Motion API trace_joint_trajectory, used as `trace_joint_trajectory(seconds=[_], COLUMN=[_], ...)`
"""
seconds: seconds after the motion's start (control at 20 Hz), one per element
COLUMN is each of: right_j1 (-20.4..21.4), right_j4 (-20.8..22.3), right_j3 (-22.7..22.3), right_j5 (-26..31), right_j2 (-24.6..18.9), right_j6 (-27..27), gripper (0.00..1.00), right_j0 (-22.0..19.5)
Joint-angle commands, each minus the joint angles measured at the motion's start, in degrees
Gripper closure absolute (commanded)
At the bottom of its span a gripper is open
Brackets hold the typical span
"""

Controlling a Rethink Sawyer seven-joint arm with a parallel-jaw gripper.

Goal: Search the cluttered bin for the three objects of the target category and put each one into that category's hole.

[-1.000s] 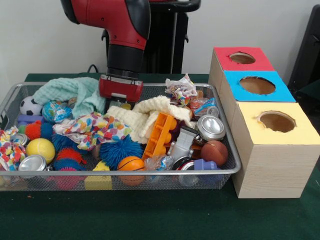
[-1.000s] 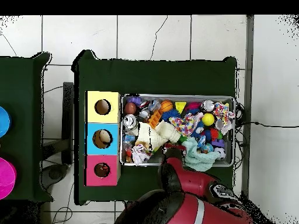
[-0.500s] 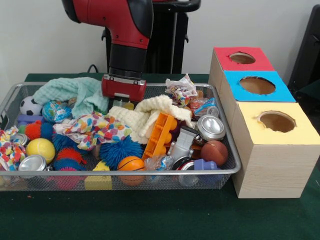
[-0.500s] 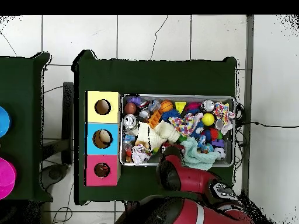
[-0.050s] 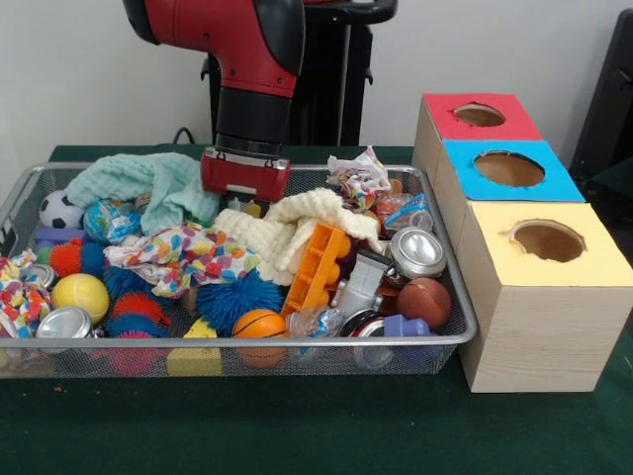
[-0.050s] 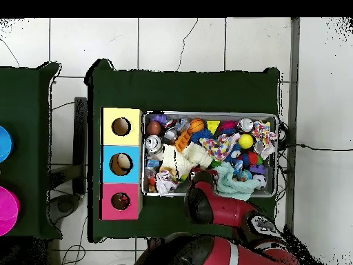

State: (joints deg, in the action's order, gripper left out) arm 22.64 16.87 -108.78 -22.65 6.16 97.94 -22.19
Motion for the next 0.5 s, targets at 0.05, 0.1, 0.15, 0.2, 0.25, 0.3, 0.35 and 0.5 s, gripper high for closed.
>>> trace_joint_trajectory(seconds=[0.05,0.1,0.15,0.2,0.25,0.3,0.35,0.5], right_j1=[0.22,0.15,0.02,0.0,-0.08,-0.28,-0.45,-0.75], right_j4=[-2.35,-2.11,-2.2,-2.02,-2.12,-2.15,-2.17,-2.21], right_j3=[8.08,8.19,8.09,8.09,7.99,7.94,7.93,7.96], right_j5=[2.48,2.01,0.97,0.18,-0.1,-0.5,-0.67,-0.26], right_j2=[-3.55,-3.37,-2.92,-2.69,-2.43,-2.2,-2.03,-1.75], right_j6=[7.94,7.76,7.88,7.82,7.87,7.88,7.86,7.78], gripper=[1.0,1.0,1.0,1.0,1.0,1.0,1.0,1.0], right_j0=[-0.26,-0.16,0.1,0.21,0.29,0.4,0.44,0.32])
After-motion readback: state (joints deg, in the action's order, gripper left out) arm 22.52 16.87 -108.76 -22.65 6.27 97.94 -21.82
